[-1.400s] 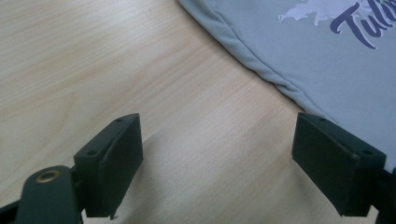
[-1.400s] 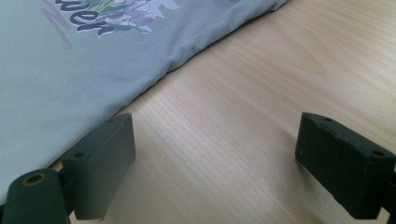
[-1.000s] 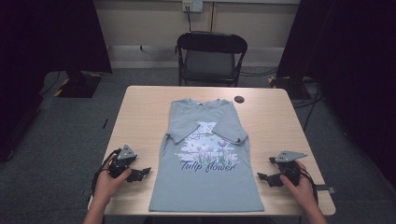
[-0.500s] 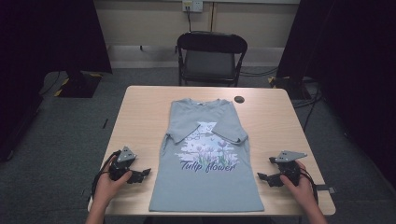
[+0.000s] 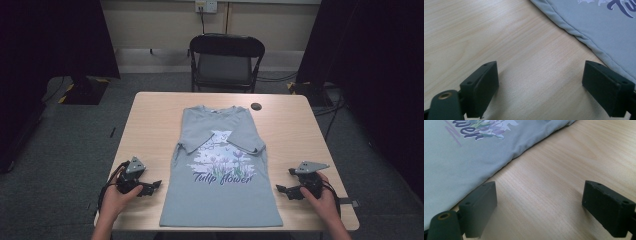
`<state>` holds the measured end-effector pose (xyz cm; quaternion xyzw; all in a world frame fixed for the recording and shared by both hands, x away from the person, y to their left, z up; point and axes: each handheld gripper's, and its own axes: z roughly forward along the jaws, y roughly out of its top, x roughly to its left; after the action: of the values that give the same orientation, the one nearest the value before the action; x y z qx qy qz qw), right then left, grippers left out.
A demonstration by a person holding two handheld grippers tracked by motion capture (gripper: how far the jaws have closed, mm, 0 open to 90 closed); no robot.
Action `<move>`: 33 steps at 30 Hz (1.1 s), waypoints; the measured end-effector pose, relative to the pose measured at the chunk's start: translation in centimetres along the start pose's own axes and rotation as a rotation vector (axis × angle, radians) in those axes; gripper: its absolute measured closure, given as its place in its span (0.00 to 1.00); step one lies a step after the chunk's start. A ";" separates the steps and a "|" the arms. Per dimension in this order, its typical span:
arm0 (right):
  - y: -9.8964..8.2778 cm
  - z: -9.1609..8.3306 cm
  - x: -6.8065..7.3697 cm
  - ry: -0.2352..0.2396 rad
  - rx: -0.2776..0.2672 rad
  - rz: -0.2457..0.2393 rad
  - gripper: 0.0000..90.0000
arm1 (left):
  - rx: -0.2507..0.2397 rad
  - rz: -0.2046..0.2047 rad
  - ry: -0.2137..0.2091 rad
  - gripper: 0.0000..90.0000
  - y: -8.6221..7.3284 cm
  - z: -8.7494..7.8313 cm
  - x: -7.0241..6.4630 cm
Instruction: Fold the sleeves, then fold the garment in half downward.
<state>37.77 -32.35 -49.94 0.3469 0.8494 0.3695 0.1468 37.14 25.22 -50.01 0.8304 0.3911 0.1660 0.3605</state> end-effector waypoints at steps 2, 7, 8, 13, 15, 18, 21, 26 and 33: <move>0.0 0.0 0.0 0.004 -0.006 -0.002 0.13 | -0.009 -0.022 0.000 0.17 0.2 -0.1 0.1; 0.2 -0.1 -0.1 -0.016 -0.007 -0.014 0.12 | -0.022 -0.037 -0.012 0.17 0.8 -0.2 0.1; 0.2 -0.2 -0.2 -0.028 -0.003 -0.026 0.12 | -0.021 -0.035 -0.014 0.17 0.9 -0.2 0.1; 0.2 -0.3 -0.4 -0.017 -0.018 -0.016 0.12 | -0.022 -0.029 -0.018 0.17 1.2 -0.1 0.0; 0.3 -0.4 -0.4 -0.026 -0.017 -0.024 0.12 | -0.017 -0.021 -0.020 0.17 1.3 0.0 0.0; 0.5 -0.5 -0.3 -0.018 -0.022 -0.027 0.12 | -0.022 -0.021 -0.025 0.17 1.6 -0.1 0.0; 0.7 -0.4 -0.4 -0.015 -0.024 -0.033 0.12 | -0.028 -0.018 -0.025 0.17 1.9 -0.2 0.0; 1.0 -0.2 -0.4 -0.007 -0.030 -0.027 0.12 | -0.027 -0.012 -0.023 0.17 2.1 -0.3 0.1; 1.7 -0.4 -0.7 0.002 -0.059 -0.007 0.12 | -0.033 -0.020 -0.030 0.17 2.7 -0.4 0.4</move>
<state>38.90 -32.26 -48.43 0.3390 0.8395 0.3943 0.1576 38.63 24.54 -47.72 0.8226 0.3913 0.1565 0.3817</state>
